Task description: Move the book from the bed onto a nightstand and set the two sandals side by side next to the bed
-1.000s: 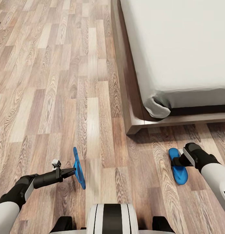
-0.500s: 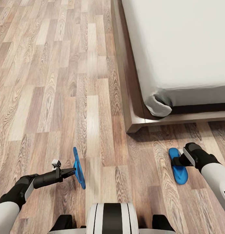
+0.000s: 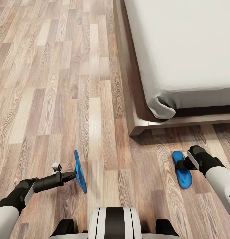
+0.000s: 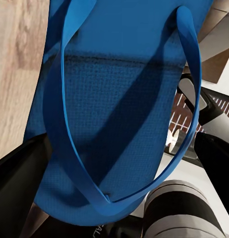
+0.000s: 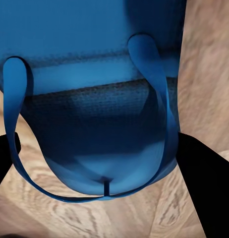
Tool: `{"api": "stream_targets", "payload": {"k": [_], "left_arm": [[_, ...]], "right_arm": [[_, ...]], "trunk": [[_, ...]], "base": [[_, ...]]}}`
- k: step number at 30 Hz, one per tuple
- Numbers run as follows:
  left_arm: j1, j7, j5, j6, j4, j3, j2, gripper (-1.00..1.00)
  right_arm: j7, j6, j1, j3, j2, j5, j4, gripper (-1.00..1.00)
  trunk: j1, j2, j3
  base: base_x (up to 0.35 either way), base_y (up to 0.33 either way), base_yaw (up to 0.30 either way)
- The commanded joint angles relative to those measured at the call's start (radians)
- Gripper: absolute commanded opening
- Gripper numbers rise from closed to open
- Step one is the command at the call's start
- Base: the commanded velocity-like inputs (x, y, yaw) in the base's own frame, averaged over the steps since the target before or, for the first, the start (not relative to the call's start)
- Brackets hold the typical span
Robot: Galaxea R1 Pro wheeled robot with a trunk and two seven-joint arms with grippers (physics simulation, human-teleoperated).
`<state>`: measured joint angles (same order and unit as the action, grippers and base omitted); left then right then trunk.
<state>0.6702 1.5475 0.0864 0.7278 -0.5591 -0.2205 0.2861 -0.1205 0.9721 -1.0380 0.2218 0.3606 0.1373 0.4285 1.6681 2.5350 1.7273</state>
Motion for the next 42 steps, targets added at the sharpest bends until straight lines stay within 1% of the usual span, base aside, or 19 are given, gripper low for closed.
{"api": "stream_targets", "payload": {"k": [1, 5, 7, 28, 29, 42], "left_arm": [[0.0, 0.003, -0.001, 0.01, 0.0, 0.0, 0.0, -1.0], [0.0, 0.003, -0.001, 0.01, 0.001, 0.0, 0.001, -1.0], [0.0, 0.003, -0.001, 0.01, 0.001, 0.0, 0.001, -1.0], [0.0, 0.003, -0.001, 0.01, 0.001, 0.0, 0.001, -1.0], [0.0, 0.003, -0.001, 0.01, 0.001, 0.0, 0.001, -1.0], [0.0, 0.003, -0.002, 0.01, 0.001, -0.001, 0.001, -1.0]], "right_arm": [[0.002, 0.003, 0.0, 0.008, 0.001, 0.009, 0.001, -1.0], [0.002, 0.003, 0.0, 0.008, 0.002, 0.009, 0.001, -1.0], [0.002, 0.003, 0.0, 0.008, 0.002, 0.009, 0.001, -1.0], [0.002, 0.003, 0.0, 0.007, 0.003, 0.01, 0.001, -1.0], [0.002, 0.003, 0.0, 0.007, 0.003, 0.01, 0.001, 1.0], [0.002, 0.002, 0.0, 0.007, 0.003, 0.011, 0.001, 1.0]], "trunk": [[0.0, 0.0, 0.001], [0.0, 0.0, 0.001], [0.001, 0.001, 0.008], [0.001, 0.001, 0.008], [0.001, 0.001, 0.008], [0.001, 0.001, 0.008]], "base": [[0.0, 0.0, 0.0], [0.0, 0.0, 0.0], [0.0, 0.0, 0.0], [0.0, 0.0, 0.0], [0.0, 0.0, 0.0], [0.0, 0.0, 0.0]]}}
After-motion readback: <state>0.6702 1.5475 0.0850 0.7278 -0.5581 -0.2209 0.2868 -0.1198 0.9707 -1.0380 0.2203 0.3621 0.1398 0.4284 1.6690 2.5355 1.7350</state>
